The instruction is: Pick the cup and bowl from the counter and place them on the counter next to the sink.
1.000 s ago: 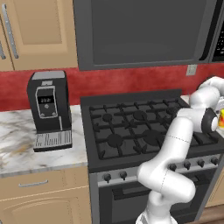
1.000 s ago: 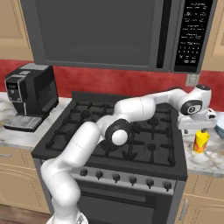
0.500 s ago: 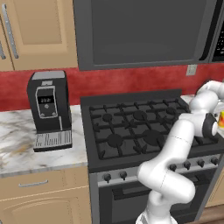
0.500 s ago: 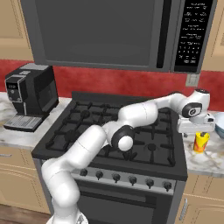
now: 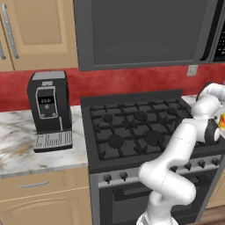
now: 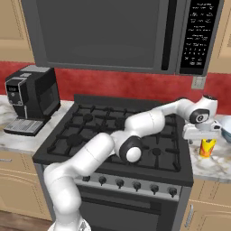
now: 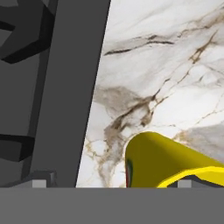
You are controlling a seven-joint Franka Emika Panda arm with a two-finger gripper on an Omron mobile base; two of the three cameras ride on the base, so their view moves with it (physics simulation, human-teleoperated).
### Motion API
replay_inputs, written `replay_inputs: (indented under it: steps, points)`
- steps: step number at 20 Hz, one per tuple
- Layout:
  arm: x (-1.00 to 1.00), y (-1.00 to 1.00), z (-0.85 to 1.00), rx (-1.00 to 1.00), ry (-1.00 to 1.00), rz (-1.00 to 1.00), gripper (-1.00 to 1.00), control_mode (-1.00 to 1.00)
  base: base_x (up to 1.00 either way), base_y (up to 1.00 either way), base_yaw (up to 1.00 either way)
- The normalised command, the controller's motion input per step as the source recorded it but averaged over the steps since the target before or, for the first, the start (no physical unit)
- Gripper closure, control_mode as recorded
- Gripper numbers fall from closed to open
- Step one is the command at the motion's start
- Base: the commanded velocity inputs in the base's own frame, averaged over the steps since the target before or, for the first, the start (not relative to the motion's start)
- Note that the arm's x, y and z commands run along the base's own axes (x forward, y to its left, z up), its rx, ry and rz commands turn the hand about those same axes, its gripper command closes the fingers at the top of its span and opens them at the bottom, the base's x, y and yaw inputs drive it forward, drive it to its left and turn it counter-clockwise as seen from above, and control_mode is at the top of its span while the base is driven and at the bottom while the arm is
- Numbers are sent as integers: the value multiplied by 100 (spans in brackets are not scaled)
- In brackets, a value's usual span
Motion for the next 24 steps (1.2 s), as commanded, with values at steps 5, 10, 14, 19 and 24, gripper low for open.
replay_inputs:
  steps: [5,10,14,19,24]
  points:
    - [0,0,-5,1,0,1,-100,-100,0,0,0]
    - [0,0,0,0,0,0,100,-100,0,0,0]
    - [0,0,0,0,0,0,100,-100,0,0,0]
    - [-27,0,2,0,-4,0,100,-100,0,0,0]
    - [-83,0,33,1,-10,0,100,-100,0,0,0]
